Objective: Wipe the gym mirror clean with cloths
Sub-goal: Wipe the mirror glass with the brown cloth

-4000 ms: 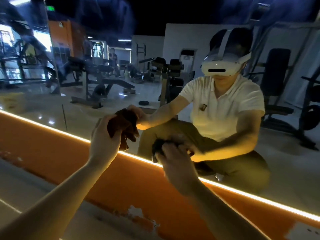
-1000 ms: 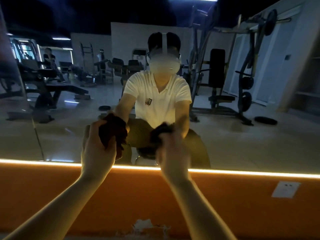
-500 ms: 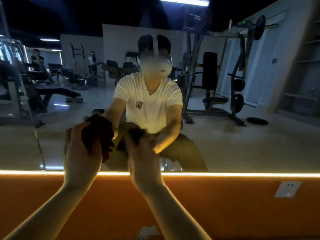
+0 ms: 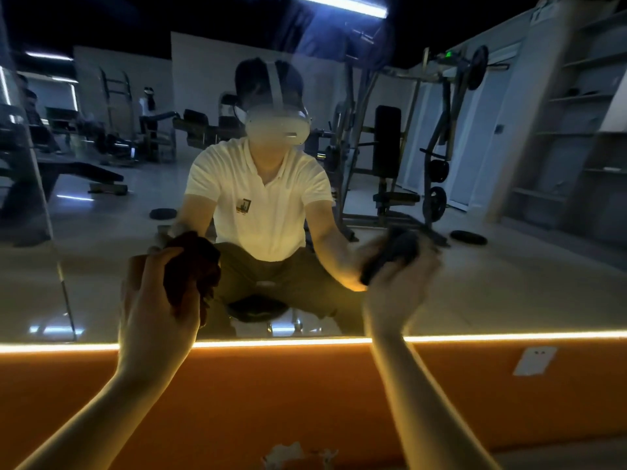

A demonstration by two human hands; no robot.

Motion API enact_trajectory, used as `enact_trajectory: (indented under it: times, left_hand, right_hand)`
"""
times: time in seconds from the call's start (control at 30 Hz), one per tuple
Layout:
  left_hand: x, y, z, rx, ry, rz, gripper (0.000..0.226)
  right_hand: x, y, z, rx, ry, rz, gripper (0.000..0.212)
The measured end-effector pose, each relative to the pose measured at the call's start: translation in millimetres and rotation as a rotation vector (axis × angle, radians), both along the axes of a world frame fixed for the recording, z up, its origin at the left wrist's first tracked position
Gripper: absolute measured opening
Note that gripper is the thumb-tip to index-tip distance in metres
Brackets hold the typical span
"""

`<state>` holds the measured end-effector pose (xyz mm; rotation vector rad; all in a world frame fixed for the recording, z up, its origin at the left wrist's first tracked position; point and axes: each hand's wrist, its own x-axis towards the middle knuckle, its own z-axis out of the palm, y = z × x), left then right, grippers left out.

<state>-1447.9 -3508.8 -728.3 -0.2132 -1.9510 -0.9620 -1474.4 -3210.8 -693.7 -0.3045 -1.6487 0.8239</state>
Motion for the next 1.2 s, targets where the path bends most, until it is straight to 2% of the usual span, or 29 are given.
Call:
enact_trajectory:
  times: [0.13, 0.23, 0.3, 0.37, 0.43, 0.57, 0.6, 0.63, 0.67, 0.77, 0.87, 0.93, 0.97, 1.03, 1.1, 1.13, 1.17, 1.2]
  left_hand:
    - [1, -3, 0, -0.048, 0.045, -0.026, 0.054]
    - [3, -12, -1, 0.023, 0.041, -0.027, 0.055]
    - [1, -12, -2, 0.066, 0.019, -0.02, 0.056]
    - [0, -9, -1, 0.074, 0.014, -0.012, 0.056]
    - [-1, -8, 1, 0.058, 0.022, -0.003, 0.055]
    - [4, -14, -2, -0.017, 0.025, 0.0, 0.054]
    - [6, -18, -3, -0.041, 0.021, -0.006, 0.053]
    - [7, -21, -3, -0.049, 0.024, -0.012, 0.051]
    - [9, -23, -2, -0.038, 0.029, -0.011, 0.048]
    - [10, -32, 4, 0.054, 0.028, 0.013, 0.039]
    - [13, -44, 4, 0.167, -0.016, 0.046, 0.038]
    - [16, -55, -1, 0.165, -0.03, 0.05, 0.037]
    - [18, -60, -4, 0.131, -0.027, 0.046, 0.036]
    - [18, -66, -9, 0.05, -0.012, 0.054, 0.037]
    - [16, -67, -9, 0.028, -0.016, 0.061, 0.038]
    - [15, -66, -8, 0.04, -0.026, 0.06, 0.039]
    - [15, -64, -8, 0.064, -0.038, 0.061, 0.039]
    - [14, -62, -8, 0.086, -0.048, 0.066, 0.04]
  right_hand:
    - [3, -114, -12, 0.262, -0.095, 0.195, 0.036]
    - [20, -157, -15, 0.758, -0.08, 0.454, 0.037]
    - [20, -136, -6, 0.986, -0.151, 0.498, 0.033]
    - [15, -90, 2, 0.922, -0.201, 0.401, 0.027]
    - [14, -42, -5, 0.739, -0.164, 0.229, 0.025]
    - [6, -16, -12, -0.105, -0.169, 0.01, 0.032]
    - [7, -31, -10, -0.235, -0.18, -0.014, 0.034]
    - [8, -50, -7, -0.26, -0.147, 0.004, 0.035]
    - [7, -74, -9, -0.189, -0.107, 0.047, 0.035]
    - [12, -159, -29, 0.214, -0.113, 0.225, 0.029]
    - [22, -213, -51, 0.763, -0.172, 0.439, 0.023]
    - [22, -198, -48, 0.879, -0.172, 0.5, 0.025]
    - [19, -180, -48, 0.85, -0.184, 0.471, 0.027]
    - [12, -126, -44, 0.647, -0.19, 0.277, 0.026]
    - [21, -76, -26, 0.283, -0.177, 0.09, 0.026]
    - [32, -62, -12, 0.097, -0.182, 0.046, 0.017]
    - [38, -61, -3, 0.048, -0.258, -0.01, 0.006]
    - [42, -73, 3, 0.013, -0.352, -0.035, 0.018]
